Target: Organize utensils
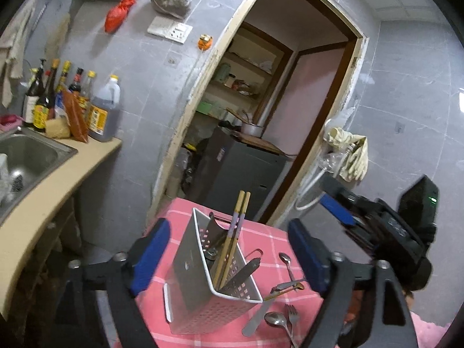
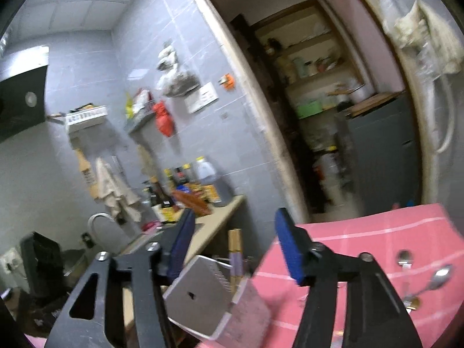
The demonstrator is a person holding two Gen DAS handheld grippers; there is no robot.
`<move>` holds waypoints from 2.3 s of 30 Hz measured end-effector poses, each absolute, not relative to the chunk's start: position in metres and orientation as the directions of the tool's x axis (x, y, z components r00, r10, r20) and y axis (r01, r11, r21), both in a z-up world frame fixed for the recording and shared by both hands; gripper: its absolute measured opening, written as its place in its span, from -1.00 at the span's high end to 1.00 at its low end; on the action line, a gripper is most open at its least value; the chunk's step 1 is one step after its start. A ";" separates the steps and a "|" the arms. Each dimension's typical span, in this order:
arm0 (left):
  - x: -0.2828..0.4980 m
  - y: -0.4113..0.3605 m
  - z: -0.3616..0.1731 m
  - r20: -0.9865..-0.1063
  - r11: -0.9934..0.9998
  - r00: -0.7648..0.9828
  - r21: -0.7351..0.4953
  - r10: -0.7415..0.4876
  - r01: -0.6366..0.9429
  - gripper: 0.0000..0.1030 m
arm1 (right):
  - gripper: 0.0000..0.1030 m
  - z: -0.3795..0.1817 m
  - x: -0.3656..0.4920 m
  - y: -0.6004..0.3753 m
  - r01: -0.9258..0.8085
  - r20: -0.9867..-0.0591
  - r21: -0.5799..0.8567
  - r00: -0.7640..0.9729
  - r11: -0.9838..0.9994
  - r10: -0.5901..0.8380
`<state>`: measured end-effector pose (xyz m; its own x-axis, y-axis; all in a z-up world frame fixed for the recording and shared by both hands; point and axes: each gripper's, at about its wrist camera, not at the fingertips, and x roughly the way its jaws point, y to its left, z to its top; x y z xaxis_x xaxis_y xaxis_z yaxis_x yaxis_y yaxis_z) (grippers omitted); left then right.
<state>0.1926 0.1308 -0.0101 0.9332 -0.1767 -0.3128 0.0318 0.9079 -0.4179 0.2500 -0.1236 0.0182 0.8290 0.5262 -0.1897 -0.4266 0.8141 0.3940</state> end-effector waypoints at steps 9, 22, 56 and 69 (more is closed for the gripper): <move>0.168 0.090 0.005 -0.320 0.958 0.946 -0.284 -0.054 -0.041 -0.99 | -0.90 0.021 0.188 -0.175 -0.230 -0.238 0.263 0.926 0.937 0.294; 0.145 0.016 -0.016 -0.301 0.986 0.949 -0.162 -0.090 0.042 -0.99 | -0.97 -0.006 0.129 -0.229 -0.066 -0.314 0.098 0.945 0.993 0.094; 0.226 -0.034 -0.136 -0.591 0.924 0.735 -0.361 -0.333 0.128 -0.30 | 0.10 -0.157 0.248 -0.260 -0.273 -0.588 0.418 0.646 0.867 0.487; 0.265 -0.033 -0.186 -0.667 0.790 0.528 -0.612 -0.526 0.014 0.47 | 0.61 -0.195 0.281 -0.229 -0.311 -0.655 0.533 0.437 0.787 0.617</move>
